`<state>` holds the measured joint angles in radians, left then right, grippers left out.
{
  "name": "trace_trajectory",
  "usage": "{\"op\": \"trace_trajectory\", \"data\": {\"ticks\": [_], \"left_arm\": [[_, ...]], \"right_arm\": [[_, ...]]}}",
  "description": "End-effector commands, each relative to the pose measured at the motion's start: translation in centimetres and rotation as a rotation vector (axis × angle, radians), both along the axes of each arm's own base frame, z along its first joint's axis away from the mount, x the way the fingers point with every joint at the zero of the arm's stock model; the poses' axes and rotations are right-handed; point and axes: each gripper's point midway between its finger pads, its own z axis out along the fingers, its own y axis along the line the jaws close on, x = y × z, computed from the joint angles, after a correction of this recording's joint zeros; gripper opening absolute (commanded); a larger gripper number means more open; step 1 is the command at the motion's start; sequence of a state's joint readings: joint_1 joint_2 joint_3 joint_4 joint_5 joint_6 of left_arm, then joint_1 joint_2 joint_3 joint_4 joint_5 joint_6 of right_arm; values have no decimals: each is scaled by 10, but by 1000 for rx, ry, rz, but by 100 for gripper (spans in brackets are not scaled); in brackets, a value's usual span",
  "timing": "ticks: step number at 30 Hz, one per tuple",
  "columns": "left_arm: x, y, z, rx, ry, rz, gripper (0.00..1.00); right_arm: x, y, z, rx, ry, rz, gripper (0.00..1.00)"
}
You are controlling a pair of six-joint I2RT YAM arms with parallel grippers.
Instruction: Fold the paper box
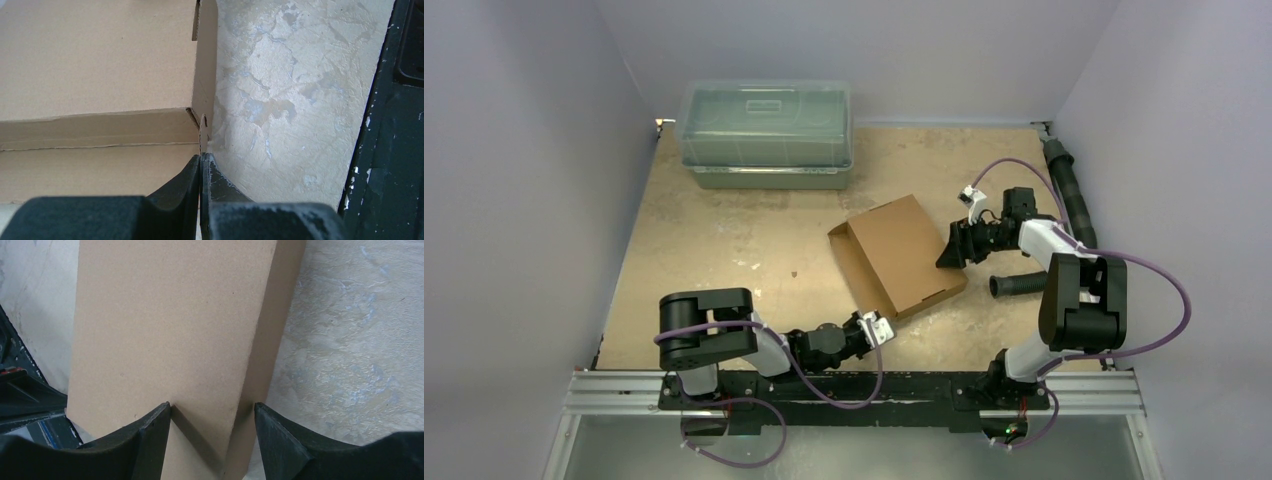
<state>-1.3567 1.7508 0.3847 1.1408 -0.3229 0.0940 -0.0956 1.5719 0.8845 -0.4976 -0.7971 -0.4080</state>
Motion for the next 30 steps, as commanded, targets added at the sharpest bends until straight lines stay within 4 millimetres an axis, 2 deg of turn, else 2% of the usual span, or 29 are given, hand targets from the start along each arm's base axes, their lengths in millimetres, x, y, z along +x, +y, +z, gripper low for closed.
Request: {"op": "trace_trajectory", "data": {"ticks": [1, 12, 30], "left_arm": [[4, -1, 14, -77, 7, 24, 0], [6, 1, 21, -95, 0, 41, 0], [9, 4, 21, -102, 11, 61, 0]], "right_arm": [[18, -10, 0, -63, -50, -17, 64], [18, -9, -1, -62, -45, -14, 64], [19, -10, -2, -71, -43, -18, 64]]}}
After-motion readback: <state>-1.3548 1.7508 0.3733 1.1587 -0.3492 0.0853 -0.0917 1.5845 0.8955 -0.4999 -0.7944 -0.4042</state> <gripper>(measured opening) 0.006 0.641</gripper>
